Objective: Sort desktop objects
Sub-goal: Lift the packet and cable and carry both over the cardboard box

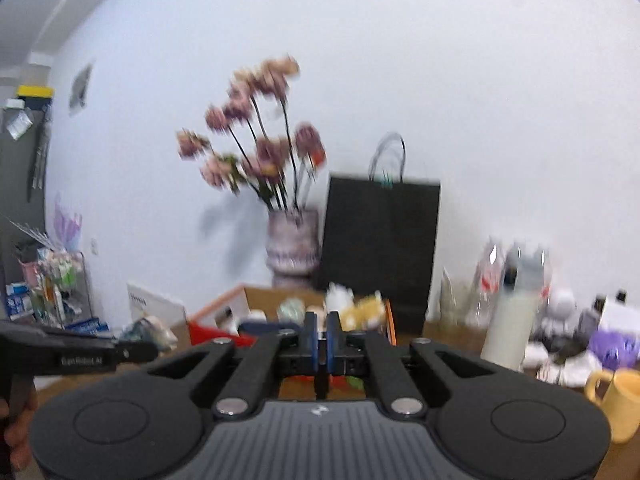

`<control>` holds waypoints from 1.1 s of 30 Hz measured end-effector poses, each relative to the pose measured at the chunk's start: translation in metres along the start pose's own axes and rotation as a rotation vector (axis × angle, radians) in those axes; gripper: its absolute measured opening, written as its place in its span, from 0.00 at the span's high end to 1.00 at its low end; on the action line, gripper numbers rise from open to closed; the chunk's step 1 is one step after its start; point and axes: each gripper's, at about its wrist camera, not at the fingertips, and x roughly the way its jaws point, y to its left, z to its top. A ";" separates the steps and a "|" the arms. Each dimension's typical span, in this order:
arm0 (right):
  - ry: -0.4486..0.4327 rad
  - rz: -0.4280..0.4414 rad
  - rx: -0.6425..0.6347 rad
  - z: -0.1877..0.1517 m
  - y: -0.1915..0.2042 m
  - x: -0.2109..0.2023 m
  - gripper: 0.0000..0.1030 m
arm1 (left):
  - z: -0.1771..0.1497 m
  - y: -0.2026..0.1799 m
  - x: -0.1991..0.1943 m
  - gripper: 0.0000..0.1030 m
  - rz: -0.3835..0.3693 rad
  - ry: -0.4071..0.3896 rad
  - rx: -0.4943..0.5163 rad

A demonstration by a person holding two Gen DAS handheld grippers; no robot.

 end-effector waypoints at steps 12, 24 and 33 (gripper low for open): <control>-0.075 0.034 -0.036 0.035 0.016 -0.032 0.97 | 0.008 -0.005 -0.042 0.87 -0.015 -0.070 0.024; -0.034 0.034 -0.129 0.084 0.018 0.077 0.97 | 0.063 0.007 0.053 0.87 -0.013 0.008 0.086; 0.025 0.089 -0.108 0.128 0.021 0.208 0.97 | 0.145 0.025 0.179 0.87 0.022 0.132 0.108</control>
